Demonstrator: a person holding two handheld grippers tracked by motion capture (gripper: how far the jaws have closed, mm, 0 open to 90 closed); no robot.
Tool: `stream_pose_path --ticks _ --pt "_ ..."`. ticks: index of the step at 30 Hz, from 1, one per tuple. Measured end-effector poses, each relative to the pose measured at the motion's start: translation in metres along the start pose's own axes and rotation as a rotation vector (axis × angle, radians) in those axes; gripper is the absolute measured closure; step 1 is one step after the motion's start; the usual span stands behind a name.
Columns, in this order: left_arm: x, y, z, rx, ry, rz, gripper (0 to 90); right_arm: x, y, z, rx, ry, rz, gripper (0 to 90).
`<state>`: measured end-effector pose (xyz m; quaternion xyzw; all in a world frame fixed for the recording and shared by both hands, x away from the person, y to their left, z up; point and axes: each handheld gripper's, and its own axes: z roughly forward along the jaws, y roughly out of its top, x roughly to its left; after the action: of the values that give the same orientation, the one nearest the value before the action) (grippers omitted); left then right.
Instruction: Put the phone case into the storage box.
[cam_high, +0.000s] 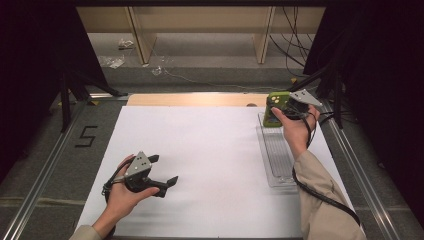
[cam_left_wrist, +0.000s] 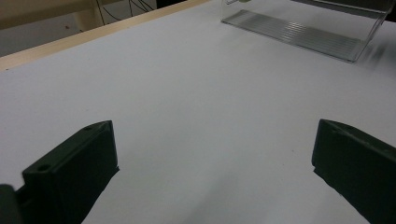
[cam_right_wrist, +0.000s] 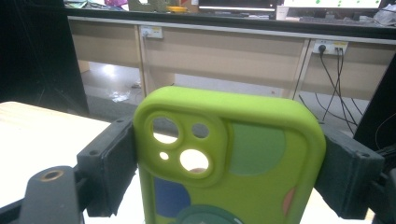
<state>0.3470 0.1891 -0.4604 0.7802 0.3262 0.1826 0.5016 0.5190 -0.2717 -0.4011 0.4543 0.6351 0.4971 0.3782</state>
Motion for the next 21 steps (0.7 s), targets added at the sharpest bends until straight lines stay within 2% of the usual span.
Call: stream_pose_path --ticks 21 --pt "-0.0002 -0.0001 0.0003 0.001 -0.002 0.002 0.0 0.0001 -0.0052 0.0100 0.024 -0.006 0.001 17.9"
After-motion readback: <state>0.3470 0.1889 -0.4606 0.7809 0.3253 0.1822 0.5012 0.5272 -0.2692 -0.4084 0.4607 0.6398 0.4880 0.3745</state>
